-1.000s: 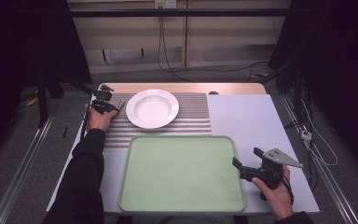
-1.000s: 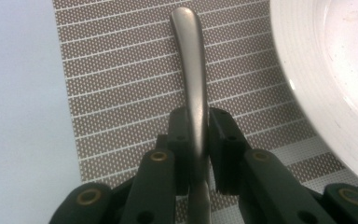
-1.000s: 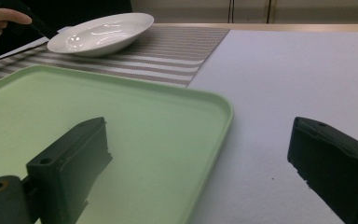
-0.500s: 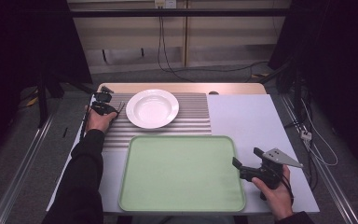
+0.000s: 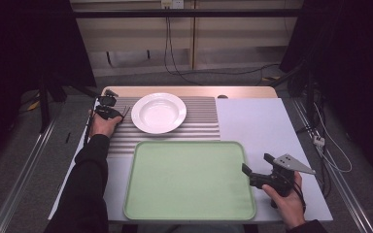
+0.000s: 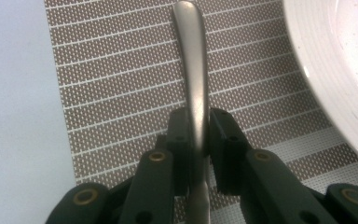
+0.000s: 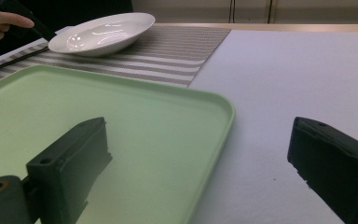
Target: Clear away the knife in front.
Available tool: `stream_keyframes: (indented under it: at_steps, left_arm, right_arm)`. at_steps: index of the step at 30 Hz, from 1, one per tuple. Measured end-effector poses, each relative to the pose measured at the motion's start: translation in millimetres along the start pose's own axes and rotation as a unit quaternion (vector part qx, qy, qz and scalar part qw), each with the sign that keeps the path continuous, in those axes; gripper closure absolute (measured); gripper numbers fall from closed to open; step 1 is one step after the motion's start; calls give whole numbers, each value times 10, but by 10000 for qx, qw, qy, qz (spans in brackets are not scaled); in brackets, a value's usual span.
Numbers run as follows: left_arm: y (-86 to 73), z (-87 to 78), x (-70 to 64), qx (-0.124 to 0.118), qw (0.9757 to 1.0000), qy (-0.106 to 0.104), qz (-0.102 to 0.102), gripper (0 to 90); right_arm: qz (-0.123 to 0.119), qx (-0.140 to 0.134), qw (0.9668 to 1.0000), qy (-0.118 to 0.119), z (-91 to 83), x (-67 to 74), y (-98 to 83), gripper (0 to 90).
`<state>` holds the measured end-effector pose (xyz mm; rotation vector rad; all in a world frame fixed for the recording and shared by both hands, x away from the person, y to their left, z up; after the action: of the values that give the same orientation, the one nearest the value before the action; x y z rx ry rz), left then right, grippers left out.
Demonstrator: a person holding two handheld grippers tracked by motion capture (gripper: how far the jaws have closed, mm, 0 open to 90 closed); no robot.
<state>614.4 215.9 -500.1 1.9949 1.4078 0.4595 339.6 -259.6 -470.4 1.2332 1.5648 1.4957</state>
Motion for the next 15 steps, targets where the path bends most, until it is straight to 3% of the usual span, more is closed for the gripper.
stream_keyframes:
  at_steps: [15]
  left_arm:
    - [-4, -19, -19, -15, 9999, 112, 71, 799]
  right_arm:
    - [7, 12, 10000, -8, 6, -2, -3, 48]
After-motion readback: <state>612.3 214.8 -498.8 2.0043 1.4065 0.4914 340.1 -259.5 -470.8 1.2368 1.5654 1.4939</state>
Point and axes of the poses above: each handheld gripper's, and its own axes: z roughly forward along the jaws, y roughly out of its top, x roughly to its left, the point moved 7 cm from there along z, roughly forward along the jaws, and after that the axes turned 14 degrees about -x, right-handed, at the moved point
